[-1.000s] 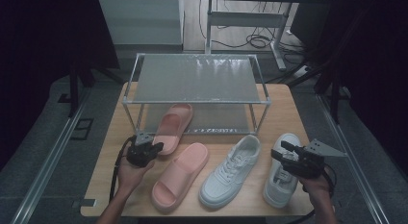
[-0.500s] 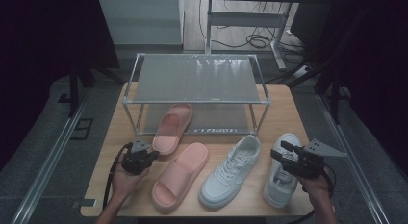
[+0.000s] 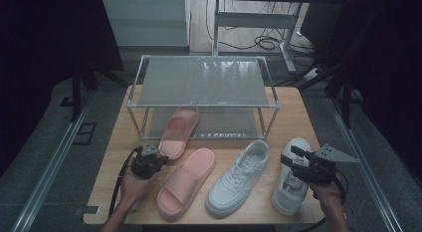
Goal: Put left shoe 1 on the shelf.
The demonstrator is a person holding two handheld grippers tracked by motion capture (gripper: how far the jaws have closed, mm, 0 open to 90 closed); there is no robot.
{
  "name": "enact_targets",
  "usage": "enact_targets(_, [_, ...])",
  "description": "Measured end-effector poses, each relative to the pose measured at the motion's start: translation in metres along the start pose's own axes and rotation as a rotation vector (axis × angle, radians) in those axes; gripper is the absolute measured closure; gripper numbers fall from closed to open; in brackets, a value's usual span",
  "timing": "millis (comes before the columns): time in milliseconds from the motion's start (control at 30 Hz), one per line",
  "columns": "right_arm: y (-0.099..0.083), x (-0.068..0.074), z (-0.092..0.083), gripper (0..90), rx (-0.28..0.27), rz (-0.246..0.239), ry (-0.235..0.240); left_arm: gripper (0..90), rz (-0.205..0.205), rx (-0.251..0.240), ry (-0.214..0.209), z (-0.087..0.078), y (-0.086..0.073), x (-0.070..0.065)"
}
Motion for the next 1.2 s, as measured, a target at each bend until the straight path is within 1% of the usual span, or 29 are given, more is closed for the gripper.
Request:
enact_targets(167, [0.000,0.000,0.000,42.7,0.000,0.000,0.000,90.0,0.007,0.006,-0.005,0.008,0.006,-0.002])
enact_targets(400, [0.001,0.000,-0.001,42.7,-0.004,0.000,-0.001,90.0,0.019,0.010,0.000,0.016,0.014,-0.001])
enact_targets(433, [0.001,0.000,-0.001,42.7,-0.004,-0.001,-0.001,90.0,0.012,0.009,0.001,0.018,0.015,-0.001])
enact_targets(533, [0.000,-0.001,0.000,42.7,-0.004,0.000,-0.002,90.0,0.016,0.008,0.005,0.021,0.018,0.000])
enact_targets(633, [0.000,-0.001,0.000,42.7,-0.003,0.000,-0.002,90.0,0.006,0.014,0.014,0.028,0.024,0.002])
enact_targets(833, [0.000,0.000,0.000,42.6,-0.002,0.001,0.000,90.0,0.001,0.012,0.021,0.037,0.032,0.006])
enact_targets(1033, [0.000,-0.001,0.000,42.7,-0.003,0.004,0.000,90.0,-0.007,0.021,0.040,0.047,0.041,0.011])
enact_targets(1100, [0.000,-0.001,0.000,42.7,-0.003,0.001,0.000,90.0,-0.018,0.015,0.045,0.051,0.044,0.013])
enact_targets(1200, [0.000,0.000,0.001,42.7,0.000,-0.001,0.002,90.0,-0.016,0.020,0.059,0.055,0.048,0.017])
Point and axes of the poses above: each handheld gripper's, and its own axes: z roughly forward along the jaws, y roughly out of its top, x roughly to its left, the point moved 10 cm from there along z, roughly forward along the jaws, and after that the axes turned 8 degrees about z, right-handed, at the moved point
